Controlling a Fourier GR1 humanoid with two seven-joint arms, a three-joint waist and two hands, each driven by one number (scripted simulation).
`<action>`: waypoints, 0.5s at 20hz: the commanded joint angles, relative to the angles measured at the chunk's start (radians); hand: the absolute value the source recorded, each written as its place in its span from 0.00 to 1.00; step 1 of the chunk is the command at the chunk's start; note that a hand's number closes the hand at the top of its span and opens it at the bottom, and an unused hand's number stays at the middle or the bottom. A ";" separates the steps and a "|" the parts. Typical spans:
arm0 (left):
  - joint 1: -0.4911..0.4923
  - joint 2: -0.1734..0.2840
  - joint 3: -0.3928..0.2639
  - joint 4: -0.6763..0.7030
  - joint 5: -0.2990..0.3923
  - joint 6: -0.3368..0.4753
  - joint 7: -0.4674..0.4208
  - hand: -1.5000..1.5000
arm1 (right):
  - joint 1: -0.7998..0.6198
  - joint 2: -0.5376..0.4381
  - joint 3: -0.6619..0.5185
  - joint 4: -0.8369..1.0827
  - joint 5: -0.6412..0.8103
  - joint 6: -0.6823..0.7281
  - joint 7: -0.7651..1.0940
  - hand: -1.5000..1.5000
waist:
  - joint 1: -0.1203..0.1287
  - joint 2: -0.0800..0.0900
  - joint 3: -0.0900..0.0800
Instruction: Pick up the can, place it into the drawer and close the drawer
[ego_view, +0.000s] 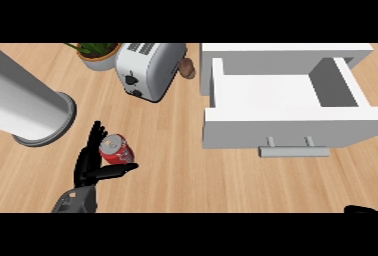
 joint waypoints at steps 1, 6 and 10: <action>-0.074 0.025 -0.011 0.108 -0.006 -0.071 -0.003 0.00 | 0.020 0.033 0.021 0.028 0.030 0.011 -0.060 0.00 | -0.002 0.001 0.000; -0.079 -0.005 -0.027 0.101 0.012 -0.118 -0.034 1.00 | 0.024 0.057 0.056 -0.004 0.075 -0.008 -0.042 0.00 | 0.001 0.000 0.000; -0.186 -0.022 -0.004 0.214 0.020 -0.122 -0.085 1.00 | -0.035 0.030 0.057 -0.060 0.070 -0.042 0.065 0.00 | -0.004 0.002 -0.001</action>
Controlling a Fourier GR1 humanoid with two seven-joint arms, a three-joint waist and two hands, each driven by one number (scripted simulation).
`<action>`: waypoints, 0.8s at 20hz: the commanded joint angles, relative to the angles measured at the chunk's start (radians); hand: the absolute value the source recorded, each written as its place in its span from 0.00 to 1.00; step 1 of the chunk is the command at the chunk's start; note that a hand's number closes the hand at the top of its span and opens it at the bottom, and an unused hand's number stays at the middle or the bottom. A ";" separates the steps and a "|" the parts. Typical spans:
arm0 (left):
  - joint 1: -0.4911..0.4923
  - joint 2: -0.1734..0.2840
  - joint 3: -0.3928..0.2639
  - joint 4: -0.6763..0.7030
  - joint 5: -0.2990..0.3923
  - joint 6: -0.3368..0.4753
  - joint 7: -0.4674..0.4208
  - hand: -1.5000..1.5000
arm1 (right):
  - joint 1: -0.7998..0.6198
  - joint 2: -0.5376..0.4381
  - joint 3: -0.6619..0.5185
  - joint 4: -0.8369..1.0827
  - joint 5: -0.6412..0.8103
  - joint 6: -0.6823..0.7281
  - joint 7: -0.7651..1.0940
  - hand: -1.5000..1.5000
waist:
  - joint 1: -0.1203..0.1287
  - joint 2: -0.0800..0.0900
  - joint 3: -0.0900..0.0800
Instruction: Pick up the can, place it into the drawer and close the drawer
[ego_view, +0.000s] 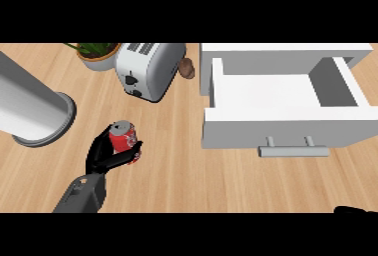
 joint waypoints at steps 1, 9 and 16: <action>-0.028 -0.027 -0.001 0.071 0.002 -0.016 -0.073 1.00 | 0.031 -0.012 -0.051 0.007 -0.038 0.033 -0.045 0.00 | -0.001 0.000 0.000; -0.097 -0.039 0.017 0.098 0.024 0.000 -0.117 1.00 | -0.052 -0.033 -0.045 0.045 -0.008 0.009 -0.016 0.00 | -0.001 0.001 0.000; -0.266 -0.011 0.043 0.155 0.042 0.023 -0.043 1.00 | -0.054 -0.031 -0.055 0.054 -0.014 0.015 -0.028 0.00 | -0.005 0.003 0.000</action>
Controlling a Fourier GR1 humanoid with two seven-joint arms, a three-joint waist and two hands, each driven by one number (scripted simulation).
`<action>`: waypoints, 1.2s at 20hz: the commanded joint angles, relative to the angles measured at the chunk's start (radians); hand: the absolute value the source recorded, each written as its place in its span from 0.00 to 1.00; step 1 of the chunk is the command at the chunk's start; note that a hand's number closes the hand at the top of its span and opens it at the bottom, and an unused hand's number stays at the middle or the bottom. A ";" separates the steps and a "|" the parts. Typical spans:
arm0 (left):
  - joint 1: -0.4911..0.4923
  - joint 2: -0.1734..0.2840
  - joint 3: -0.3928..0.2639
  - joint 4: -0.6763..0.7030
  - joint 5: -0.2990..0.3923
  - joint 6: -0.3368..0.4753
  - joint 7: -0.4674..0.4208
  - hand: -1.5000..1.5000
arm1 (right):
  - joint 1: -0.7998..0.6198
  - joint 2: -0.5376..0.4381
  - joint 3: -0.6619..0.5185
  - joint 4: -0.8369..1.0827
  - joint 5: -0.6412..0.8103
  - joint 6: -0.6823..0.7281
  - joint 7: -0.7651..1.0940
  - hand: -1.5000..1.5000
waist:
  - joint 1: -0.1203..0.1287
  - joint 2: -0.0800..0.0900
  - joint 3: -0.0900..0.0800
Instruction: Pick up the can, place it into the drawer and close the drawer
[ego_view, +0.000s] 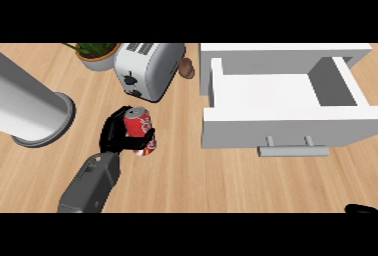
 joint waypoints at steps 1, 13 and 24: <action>-0.078 -0.061 -0.046 0.036 0.045 0.091 -0.013 1.00 | -0.045 0.005 0.045 -0.036 0.037 -0.033 0.060 0.00 | -0.003 0.000 0.000; -0.208 -0.042 -0.146 -0.328 -0.003 0.124 0.408 1.00 | 0.037 0.007 -0.009 -0.027 0.018 0.006 -0.008 0.00 | 0.009 -0.009 0.002; -0.310 -0.062 -0.244 -0.457 0.050 0.241 0.595 1.00 | -0.004 0.009 0.029 -0.030 0.061 -0.015 0.021 0.00 | -0.018 -0.018 0.002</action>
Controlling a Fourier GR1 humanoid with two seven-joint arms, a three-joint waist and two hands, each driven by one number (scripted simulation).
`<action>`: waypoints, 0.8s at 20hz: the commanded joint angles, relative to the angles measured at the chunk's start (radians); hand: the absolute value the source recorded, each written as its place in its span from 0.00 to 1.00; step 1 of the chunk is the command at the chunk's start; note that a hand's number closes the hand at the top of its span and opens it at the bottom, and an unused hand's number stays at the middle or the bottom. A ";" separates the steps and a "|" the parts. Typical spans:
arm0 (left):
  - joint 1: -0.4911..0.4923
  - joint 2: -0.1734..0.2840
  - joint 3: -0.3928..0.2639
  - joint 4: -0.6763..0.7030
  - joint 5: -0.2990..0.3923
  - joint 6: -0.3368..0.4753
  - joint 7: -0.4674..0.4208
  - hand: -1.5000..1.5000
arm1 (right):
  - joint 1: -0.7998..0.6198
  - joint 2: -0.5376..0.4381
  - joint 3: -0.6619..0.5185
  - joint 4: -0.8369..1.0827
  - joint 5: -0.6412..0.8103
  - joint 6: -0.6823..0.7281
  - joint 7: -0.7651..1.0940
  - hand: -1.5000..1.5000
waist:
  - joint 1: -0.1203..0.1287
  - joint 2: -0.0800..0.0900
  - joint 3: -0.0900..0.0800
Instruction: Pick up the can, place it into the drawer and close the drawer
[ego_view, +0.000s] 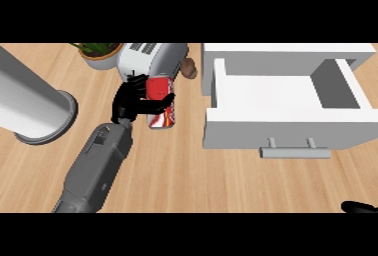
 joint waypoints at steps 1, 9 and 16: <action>-0.239 -0.045 -0.060 -0.118 -0.011 0.021 0.040 1.00 | -0.025 -0.007 -0.004 0.022 -0.005 -0.003 0.002 0.00 | -0.033 -0.012 0.007; -0.482 -0.046 -0.122 -0.126 -0.004 0.145 0.289 1.00 | -0.017 -0.005 -0.029 0.027 -0.015 -0.008 -0.018 0.00 | -0.032 -0.002 0.006; -0.730 -0.047 -0.180 0.110 0.080 0.265 0.301 1.00 | -0.051 -0.029 -0.006 -0.016 -0.022 -0.007 0.054 0.00 | -0.056 0.008 0.006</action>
